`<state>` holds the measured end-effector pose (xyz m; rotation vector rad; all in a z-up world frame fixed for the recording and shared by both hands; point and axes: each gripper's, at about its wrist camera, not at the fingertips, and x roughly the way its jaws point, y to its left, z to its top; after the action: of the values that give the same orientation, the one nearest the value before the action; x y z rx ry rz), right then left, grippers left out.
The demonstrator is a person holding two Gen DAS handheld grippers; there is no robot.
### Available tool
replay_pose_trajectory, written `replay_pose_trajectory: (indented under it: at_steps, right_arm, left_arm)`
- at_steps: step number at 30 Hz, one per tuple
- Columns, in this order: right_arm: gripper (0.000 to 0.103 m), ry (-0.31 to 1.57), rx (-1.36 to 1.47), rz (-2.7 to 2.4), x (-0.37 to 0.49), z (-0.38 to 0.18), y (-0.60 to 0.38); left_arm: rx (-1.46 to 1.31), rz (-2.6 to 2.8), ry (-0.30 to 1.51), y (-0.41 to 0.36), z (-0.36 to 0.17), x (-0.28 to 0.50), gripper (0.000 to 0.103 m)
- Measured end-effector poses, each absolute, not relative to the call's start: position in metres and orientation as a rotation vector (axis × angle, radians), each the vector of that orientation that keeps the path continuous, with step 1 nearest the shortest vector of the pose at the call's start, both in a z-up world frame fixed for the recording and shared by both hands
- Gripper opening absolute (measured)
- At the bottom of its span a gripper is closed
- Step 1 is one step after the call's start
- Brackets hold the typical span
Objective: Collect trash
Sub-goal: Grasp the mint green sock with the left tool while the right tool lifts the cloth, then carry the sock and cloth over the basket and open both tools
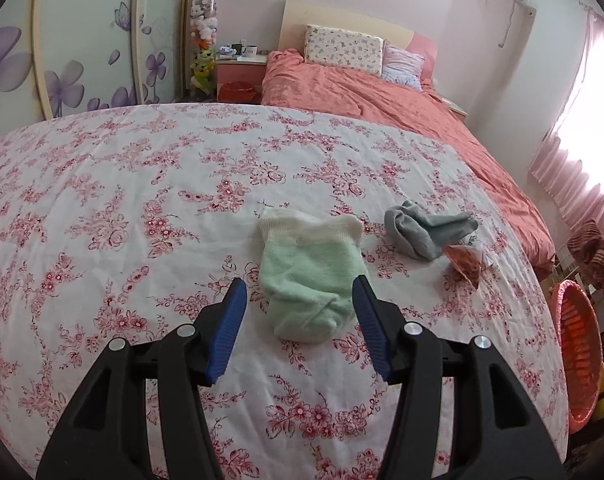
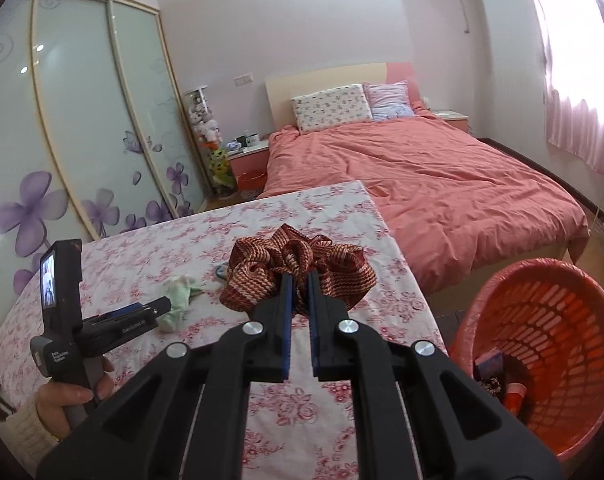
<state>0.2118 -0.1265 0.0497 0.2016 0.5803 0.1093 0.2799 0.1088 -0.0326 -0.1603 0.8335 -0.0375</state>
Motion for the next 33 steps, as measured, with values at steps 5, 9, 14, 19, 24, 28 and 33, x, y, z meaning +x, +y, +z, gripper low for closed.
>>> replay_pose_trajectory:
  at_steps: [5, 9, 14, 19, 24, 28, 33]
  right_arm:
    - [0.008, 0.596, 0.208, 0.094, 0.214, 0.041, -0.136]
    - [0.008, 0.611, 0.208, 0.079, 0.213, 0.035, -0.139]
    - [0.008, 0.611, 0.220, 0.052, 0.207, 0.035, -0.151]
    - [0.008, 0.587, 0.235, 0.033, 0.195, 0.042, -0.164]
    - [0.008, 0.560, 0.245, 0.012, 0.181, 0.049, -0.176]
    - [0.008, 0.536, 0.250, -0.009, 0.166, 0.055, -0.187]
    - [0.008, 0.509, 0.257, -0.046, 0.148, 0.061, -0.202]
  left_arm:
    - [-0.151, -0.036, 0.870, 0.100, -0.040, 0.293, 0.055]
    - [-0.149, -0.012, 0.901, 0.098, -0.047, 0.304, 0.050]
    - [-0.143, -0.040, 0.888, 0.096, -0.047, 0.303, 0.012]
    - [-0.146, -0.063, 0.827, 0.094, -0.025, 0.284, 0.011]
    - [-0.122, -0.099, 0.752, 0.080, 0.009, 0.261, 0.011]
    - [-0.094, -0.144, 0.712, 0.058, 0.028, 0.244, 0.011]
    - [-0.054, -0.209, 0.678, 0.027, 0.042, 0.229, 0.011]
